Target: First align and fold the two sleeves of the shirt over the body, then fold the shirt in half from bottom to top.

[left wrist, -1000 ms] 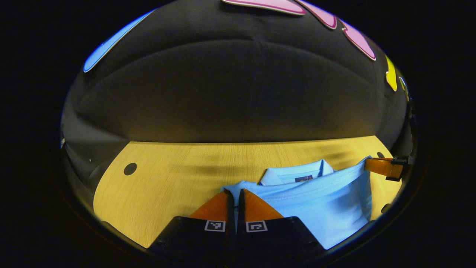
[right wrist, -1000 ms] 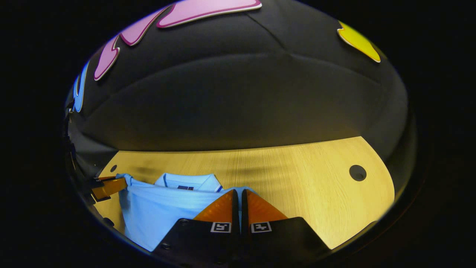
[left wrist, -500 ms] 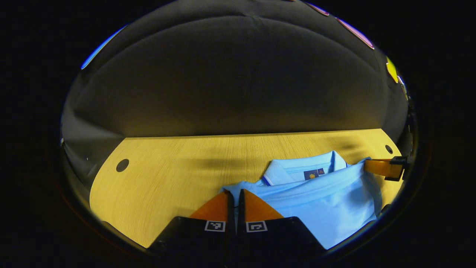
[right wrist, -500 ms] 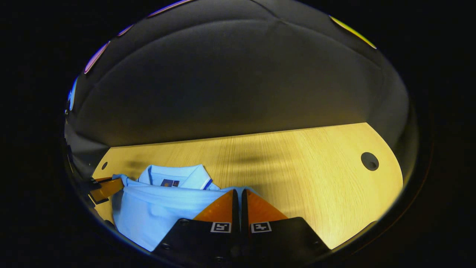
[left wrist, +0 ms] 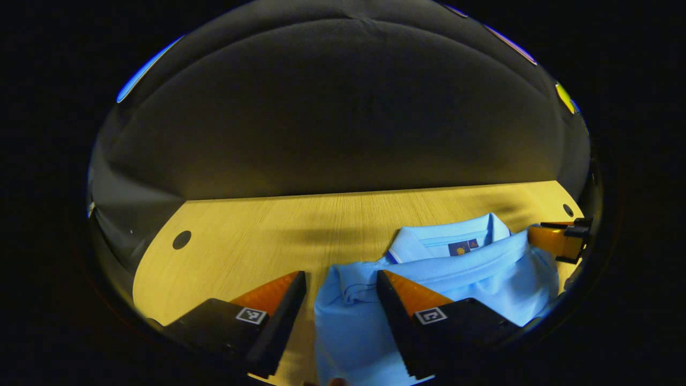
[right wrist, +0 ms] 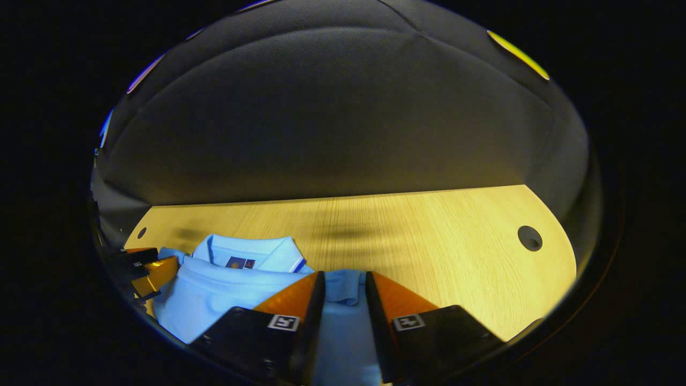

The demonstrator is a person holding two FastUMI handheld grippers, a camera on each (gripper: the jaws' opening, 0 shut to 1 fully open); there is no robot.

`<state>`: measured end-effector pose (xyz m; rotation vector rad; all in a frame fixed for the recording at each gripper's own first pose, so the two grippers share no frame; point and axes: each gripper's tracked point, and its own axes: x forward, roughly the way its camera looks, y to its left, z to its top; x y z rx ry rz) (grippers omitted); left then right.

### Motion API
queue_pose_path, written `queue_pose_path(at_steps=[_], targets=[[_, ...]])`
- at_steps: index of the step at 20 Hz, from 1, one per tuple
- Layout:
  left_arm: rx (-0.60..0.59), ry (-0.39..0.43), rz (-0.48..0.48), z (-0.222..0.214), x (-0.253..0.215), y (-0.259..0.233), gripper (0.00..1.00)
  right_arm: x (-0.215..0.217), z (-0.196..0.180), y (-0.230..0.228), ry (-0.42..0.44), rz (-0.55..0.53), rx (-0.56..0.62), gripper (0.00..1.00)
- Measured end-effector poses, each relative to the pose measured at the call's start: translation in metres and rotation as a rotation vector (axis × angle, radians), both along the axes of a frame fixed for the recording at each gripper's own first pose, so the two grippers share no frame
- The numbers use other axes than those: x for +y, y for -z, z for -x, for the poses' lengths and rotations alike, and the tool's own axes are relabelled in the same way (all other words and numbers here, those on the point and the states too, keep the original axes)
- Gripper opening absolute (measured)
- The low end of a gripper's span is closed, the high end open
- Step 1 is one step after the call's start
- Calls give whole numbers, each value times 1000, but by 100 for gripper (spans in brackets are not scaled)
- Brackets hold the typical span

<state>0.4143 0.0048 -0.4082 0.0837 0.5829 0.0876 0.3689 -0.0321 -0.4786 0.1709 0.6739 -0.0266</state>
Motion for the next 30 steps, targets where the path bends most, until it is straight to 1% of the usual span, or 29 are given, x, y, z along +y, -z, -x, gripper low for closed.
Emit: queue_pose_path(at_steps=[1,2,3,4,6,7,9,11,13,15,17,19,22,24,27,30], targets=[[-11,0,6,-1,-1,-2,90,-1,-1,-3,-1,6,-10,52],[-17,5,14,-1,-3,-4,99,-1,-4,-6,-2,4,-23,60],[-19,8,13,-1,-4,-5,99,-1,-5,-10,0,2,-34,71],[-21,8,10,-1,-4,-7,99,-2,-7,-13,5,1,-42,71],[-25,11,20,0,-7,-10,99,-3,-7,-18,7,-7,-53,75],[-28,12,20,1,-7,-13,99,-3,-6,-22,4,-6,-61,79],[-41,12,20,3,-9,-22,99,-2,-4,-31,-6,-2,-85,82],[-62,17,29,4,-12,-42,99,-4,1,-51,-8,7,-136,83],[-123,13,19,8,-14,-63,99,-8,8,-77,-5,23,-202,84],[-197,14,-5,22,-14,-95,99,-12,20,-107,2,30,-267,84],[-251,32,-17,42,-22,-124,99,-14,37,-135,5,21,-321,84],[-305,47,-4,64,-31,-153,99,-15,56,-162,-4,29,-369,84],[-394,60,54,105,-46,-202,99,-13,90,-205,-11,2,-437,84],[-452,72,72,139,-54,-236,99,-12,117,-236,-12,-14,-481,84],[-542,97,72,196,-66,-282,99,-13,158,-275,-33,-13,-544,84],[-602,109,49,257,-73,-311,99,-2,203,-308,-92,-12,-601,85]])
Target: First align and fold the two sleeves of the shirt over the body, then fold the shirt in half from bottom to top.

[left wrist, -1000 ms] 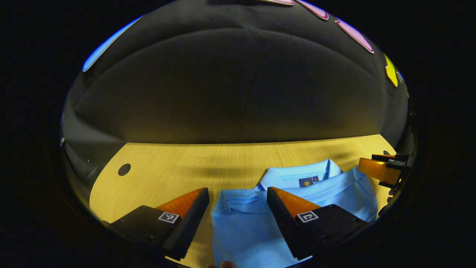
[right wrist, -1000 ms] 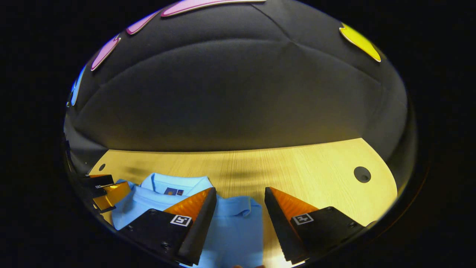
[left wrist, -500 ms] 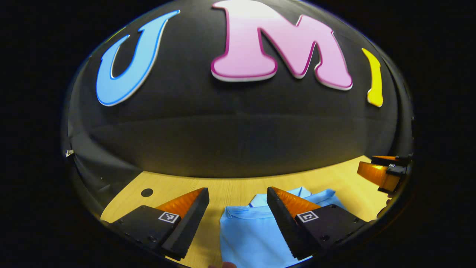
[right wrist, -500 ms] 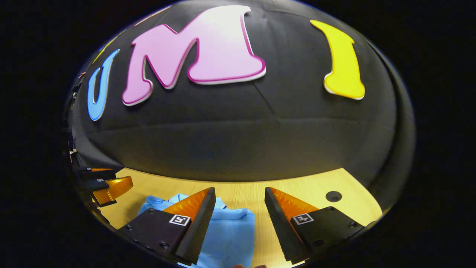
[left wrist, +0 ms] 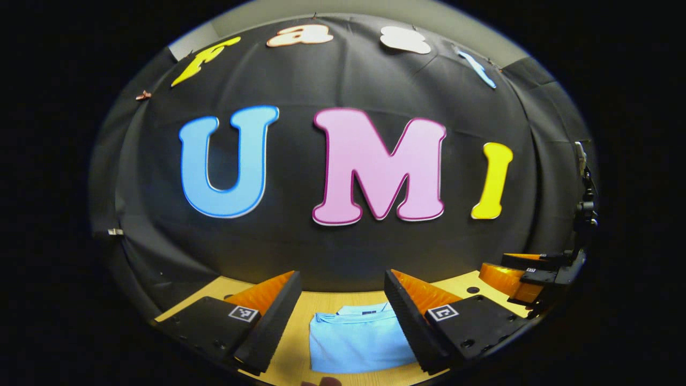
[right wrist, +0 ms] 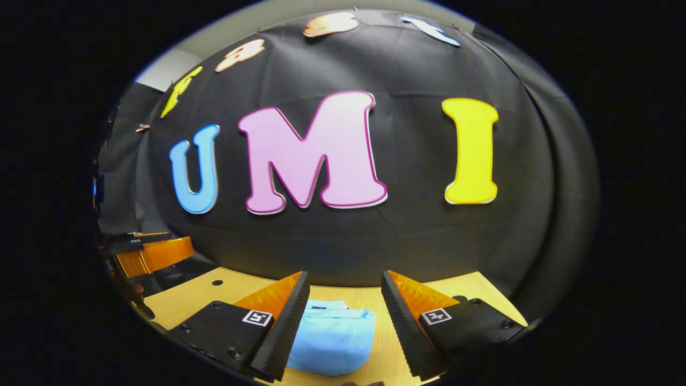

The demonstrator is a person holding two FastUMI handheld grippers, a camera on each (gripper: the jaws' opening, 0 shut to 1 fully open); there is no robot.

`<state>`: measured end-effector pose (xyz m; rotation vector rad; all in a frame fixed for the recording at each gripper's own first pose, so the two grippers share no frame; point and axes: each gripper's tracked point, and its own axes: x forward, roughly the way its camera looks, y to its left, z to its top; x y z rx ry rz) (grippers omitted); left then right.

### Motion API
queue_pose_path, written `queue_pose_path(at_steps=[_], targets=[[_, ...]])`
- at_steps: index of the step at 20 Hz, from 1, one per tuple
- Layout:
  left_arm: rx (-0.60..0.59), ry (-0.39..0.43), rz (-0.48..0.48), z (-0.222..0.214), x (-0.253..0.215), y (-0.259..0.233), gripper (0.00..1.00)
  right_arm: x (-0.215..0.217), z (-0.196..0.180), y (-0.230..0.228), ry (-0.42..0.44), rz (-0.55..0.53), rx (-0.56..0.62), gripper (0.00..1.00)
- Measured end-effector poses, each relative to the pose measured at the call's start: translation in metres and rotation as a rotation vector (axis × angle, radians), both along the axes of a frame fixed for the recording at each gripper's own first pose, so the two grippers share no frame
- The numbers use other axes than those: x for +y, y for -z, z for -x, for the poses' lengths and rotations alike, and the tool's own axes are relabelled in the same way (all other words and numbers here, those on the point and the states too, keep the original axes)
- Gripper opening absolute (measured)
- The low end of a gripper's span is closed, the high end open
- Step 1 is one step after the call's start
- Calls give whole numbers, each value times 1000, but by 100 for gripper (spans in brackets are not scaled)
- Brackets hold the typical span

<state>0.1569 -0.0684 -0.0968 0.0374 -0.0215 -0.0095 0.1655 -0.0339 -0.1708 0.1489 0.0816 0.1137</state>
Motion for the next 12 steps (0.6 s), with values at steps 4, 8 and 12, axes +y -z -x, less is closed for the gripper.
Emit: queue_pose_path(at_steps=[4,8,12], targets=[[-2,-2,17,73,-9,-16,99,23,59,-34,-92,16,-40,88],[1,-49,33,125,-4,-17,99,43,102,-60,-140,-13,-92,88],[-26,-84,39,164,3,-26,99,67,130,-68,-175,-20,-103,88]])
